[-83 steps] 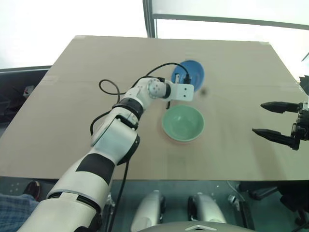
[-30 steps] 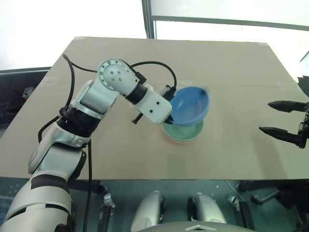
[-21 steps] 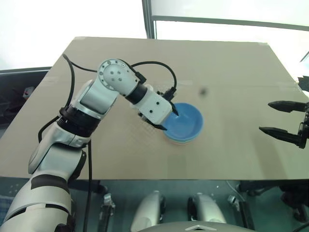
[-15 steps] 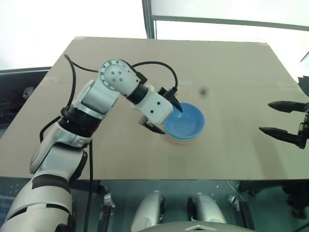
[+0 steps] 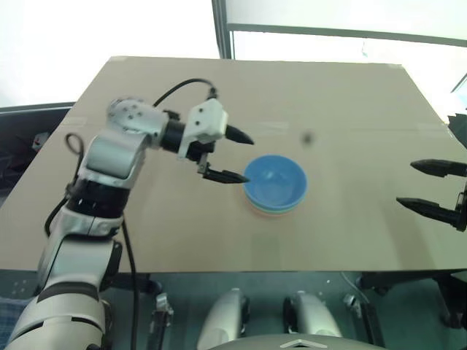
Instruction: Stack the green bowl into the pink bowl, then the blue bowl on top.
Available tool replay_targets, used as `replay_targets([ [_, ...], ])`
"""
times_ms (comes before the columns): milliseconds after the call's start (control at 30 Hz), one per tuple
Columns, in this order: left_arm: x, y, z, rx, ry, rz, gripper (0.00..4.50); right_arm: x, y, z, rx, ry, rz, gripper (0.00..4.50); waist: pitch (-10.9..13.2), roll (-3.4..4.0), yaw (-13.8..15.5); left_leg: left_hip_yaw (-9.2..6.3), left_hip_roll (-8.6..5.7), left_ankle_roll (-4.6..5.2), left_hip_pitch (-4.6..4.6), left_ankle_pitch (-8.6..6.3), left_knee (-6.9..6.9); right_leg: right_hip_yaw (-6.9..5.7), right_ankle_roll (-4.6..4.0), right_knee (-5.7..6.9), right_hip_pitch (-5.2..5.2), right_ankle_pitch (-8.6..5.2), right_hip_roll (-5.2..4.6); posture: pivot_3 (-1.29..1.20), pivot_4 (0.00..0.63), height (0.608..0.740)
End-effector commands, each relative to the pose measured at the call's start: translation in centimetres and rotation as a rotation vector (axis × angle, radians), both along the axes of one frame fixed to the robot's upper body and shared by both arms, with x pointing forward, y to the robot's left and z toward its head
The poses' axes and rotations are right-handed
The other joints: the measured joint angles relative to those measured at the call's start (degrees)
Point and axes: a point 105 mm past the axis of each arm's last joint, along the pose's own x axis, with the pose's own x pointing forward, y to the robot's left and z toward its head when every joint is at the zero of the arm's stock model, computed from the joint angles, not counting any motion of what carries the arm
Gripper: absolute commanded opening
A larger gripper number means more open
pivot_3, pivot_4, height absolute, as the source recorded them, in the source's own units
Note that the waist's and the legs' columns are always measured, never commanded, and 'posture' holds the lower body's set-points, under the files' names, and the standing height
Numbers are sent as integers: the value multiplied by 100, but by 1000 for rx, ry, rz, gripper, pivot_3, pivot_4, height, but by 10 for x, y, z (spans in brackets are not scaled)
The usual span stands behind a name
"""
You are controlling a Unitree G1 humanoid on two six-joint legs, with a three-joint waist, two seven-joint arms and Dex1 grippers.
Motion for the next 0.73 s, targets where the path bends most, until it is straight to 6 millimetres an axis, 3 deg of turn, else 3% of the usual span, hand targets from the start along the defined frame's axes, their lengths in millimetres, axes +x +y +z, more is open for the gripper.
replay_targets([
  [33, -4, 36, -2, -96, 16, 239, 4437, -7, 0, 9, -3, -57, -10, 4500, 2, 1, 6, 0, 3, -1, 0, 0, -2, 1, 0, -1, 0, 0, -1, 0, 150, 740],
  [267, -41, 92, -8, -186, 80, 499, 4437, -5, -7, 3, 1, -53, -20, 4500, 2, 3, 21, -7, 1, -5, 1, -1, -9, -5, -4, -13, 5, 0, -21, 0, 150, 740],
  [400, -54, 101, -3, -256, 44, 561, 4437, 1, -6, 1, 2, -43, 7, 4500, 4, 5, 45, -8, 0, -22, 4, 7, -14, -5, -9, -17, 7, -2, -28, 0, 150, 740],
  [733, -61, 101, -3, -255, 1, 596, 4437, 15, -4, 1, -6, -34, 61, 4500, 3, 11, 30, -6, -3, -15, 8, 2, -39, -5, -26, -24, 2, -10, -32, 0, 150, 740],
])
